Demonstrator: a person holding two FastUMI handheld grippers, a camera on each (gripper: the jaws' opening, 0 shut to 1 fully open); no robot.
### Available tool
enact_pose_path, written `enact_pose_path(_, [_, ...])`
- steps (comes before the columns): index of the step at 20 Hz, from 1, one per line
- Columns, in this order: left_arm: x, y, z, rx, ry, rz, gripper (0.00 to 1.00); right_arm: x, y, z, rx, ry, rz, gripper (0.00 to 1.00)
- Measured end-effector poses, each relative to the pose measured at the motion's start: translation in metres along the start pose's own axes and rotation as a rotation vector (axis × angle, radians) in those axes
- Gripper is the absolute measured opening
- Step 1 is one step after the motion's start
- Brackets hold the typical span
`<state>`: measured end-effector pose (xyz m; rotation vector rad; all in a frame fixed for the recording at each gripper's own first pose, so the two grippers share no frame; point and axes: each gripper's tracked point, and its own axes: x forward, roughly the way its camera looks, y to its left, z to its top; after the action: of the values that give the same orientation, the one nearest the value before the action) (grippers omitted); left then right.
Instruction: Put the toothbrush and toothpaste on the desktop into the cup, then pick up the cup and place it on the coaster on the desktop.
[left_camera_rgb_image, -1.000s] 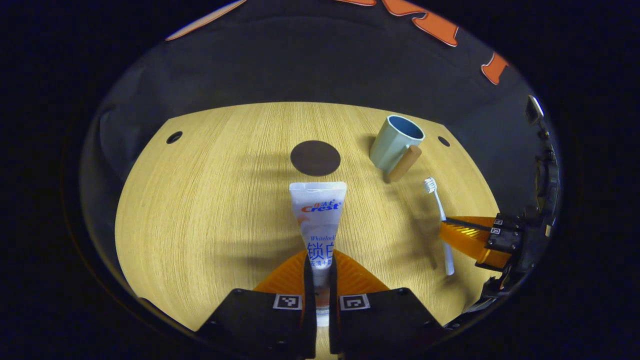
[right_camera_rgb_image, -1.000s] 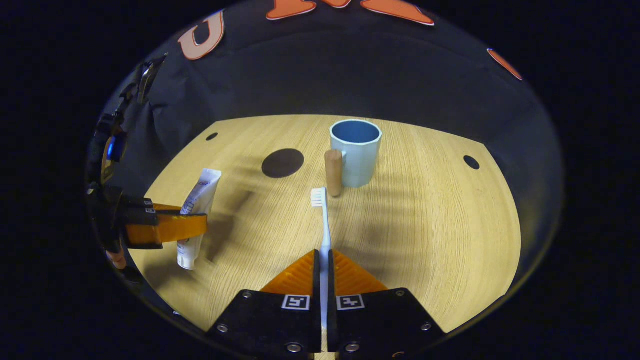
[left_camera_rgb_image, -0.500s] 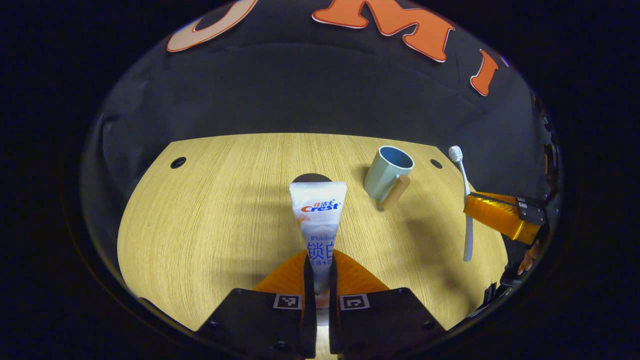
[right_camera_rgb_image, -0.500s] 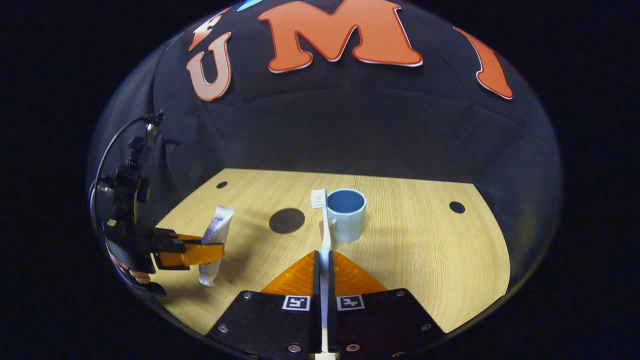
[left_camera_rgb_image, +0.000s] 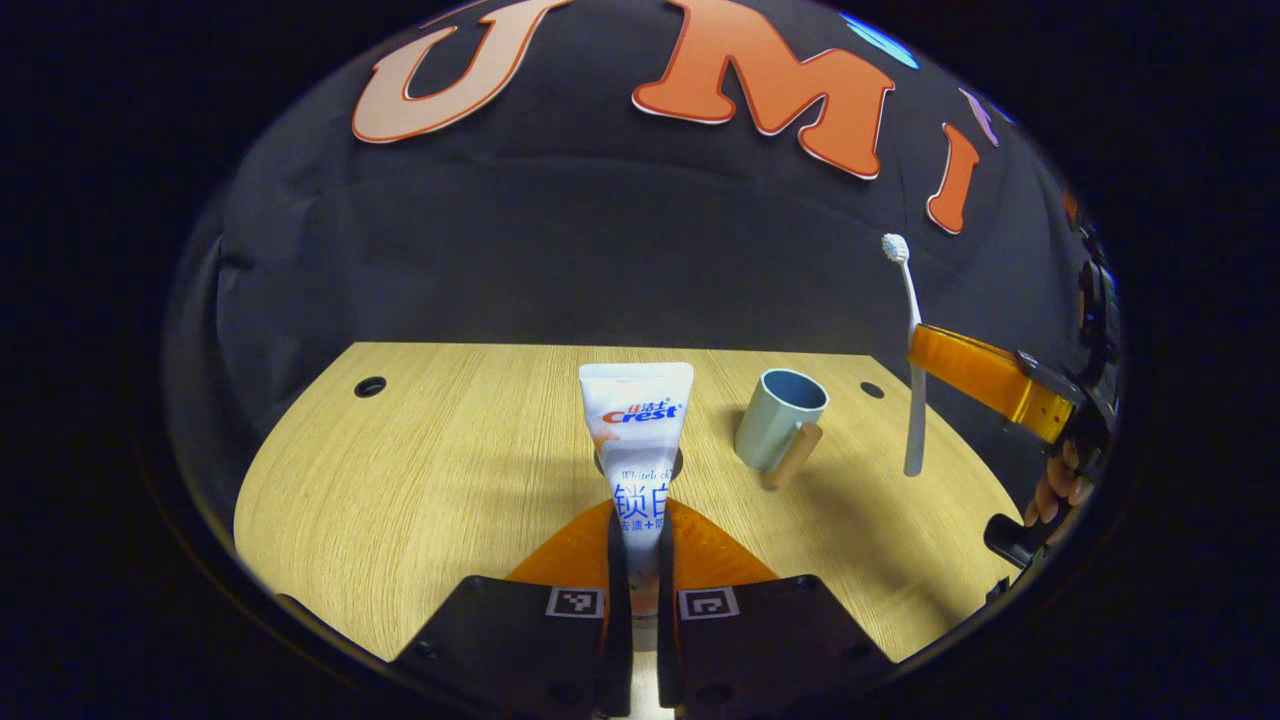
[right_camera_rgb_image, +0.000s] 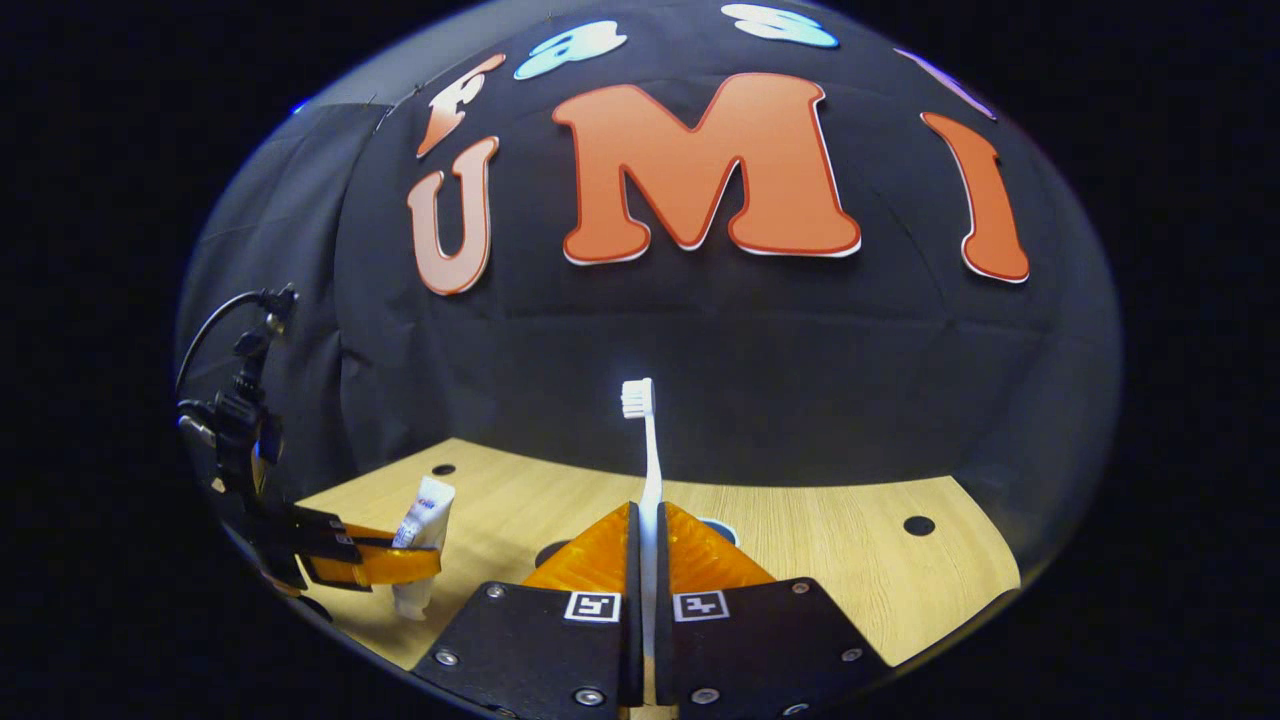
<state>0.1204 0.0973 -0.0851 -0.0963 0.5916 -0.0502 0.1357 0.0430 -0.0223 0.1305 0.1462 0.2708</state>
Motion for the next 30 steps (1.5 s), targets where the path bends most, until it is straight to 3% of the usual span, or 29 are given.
enact_pose_path(7, [-0.013, 0.005, 0.018, -0.015, -0.092, -0.02, 0.13, 0.02, -0.002, 0.053, 0.017, -0.323, 0.024, 0.05])
enact_pose_path(11, [-0.013, 0.009, 0.02, -0.03, -0.111, -0.021, 0.12, 0.035, -0.006, 0.061, -0.023, -0.408, 0.013, 0.05])
enact_pose_path(15, [-0.011, 0.014, 0.024, -0.047, -0.135, -0.028, 0.13, 0.058, -0.018, 0.047, 0.029, -0.415, 0.008, 0.05])
enact_pose_path(16, [-0.011, 0.016, 0.026, -0.05, -0.141, -0.026, 0.13, 0.066, -0.023, 0.041, 0.04, -0.406, 0.0, 0.0])
enact_pose_path(17, [-0.012, 0.016, 0.028, -0.054, -0.145, -0.02, 0.13, 0.073, -0.03, 0.033, 0.057, -0.391, -0.01, 0.05])
enact_pose_path(20, [-0.012, 0.017, 0.029, -0.064, -0.153, -0.017, 0.13, 0.089, -0.04, 0.007, 0.119, -0.345, -0.017, 0.05])
enact_pose_path(30, [-0.01, -0.003, 0.05, -0.077, -0.218, -0.045, 0.13, 0.104, -0.051, -0.055, 0.08, -0.179, -0.052, 0.06])
